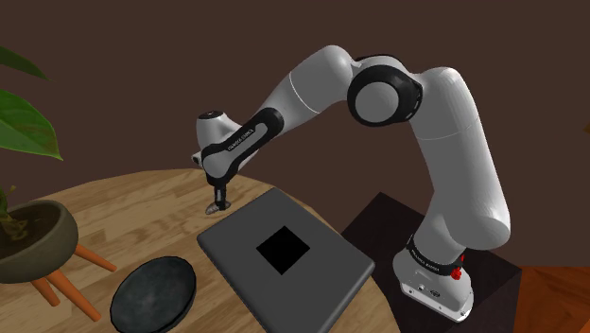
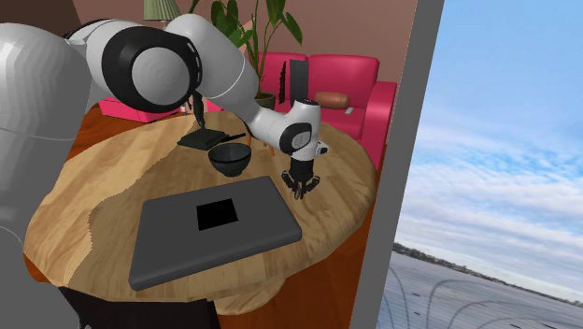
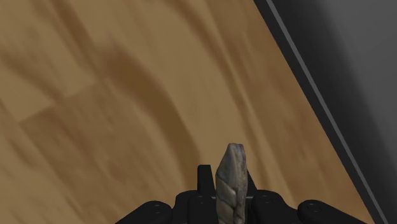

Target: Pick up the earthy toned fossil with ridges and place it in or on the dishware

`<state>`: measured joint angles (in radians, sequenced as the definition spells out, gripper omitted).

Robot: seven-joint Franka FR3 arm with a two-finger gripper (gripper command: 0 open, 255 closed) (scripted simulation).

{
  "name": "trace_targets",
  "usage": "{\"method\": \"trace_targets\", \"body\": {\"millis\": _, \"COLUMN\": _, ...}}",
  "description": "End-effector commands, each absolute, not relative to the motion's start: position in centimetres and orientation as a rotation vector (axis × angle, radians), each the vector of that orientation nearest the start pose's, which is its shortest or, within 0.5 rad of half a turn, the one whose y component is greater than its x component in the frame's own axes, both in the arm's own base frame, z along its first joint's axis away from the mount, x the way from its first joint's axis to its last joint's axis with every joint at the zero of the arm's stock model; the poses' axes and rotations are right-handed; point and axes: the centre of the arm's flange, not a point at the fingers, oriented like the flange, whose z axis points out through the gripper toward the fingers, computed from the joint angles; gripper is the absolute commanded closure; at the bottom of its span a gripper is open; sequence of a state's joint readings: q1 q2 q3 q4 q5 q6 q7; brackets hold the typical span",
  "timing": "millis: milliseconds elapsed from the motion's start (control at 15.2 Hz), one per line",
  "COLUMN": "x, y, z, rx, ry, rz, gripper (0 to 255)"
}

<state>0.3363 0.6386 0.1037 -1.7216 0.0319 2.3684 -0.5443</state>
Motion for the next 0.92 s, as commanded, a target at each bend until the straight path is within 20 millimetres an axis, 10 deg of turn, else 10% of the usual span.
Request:
{"method": "trace_targets", "body": {"millis": 0, "x": 61.1, "y": 28.1, "z": 21.9, "rx": -2.726, "ry": -1.386, "rz": -0.024, "gripper": 255}}
{"method": "trace_targets", "body": {"millis": 858, "x": 61.1, "y": 28.1, "z": 26.6, "rx": -2.726, "ry": -1.386, "rz": -0.024, "gripper": 255}}
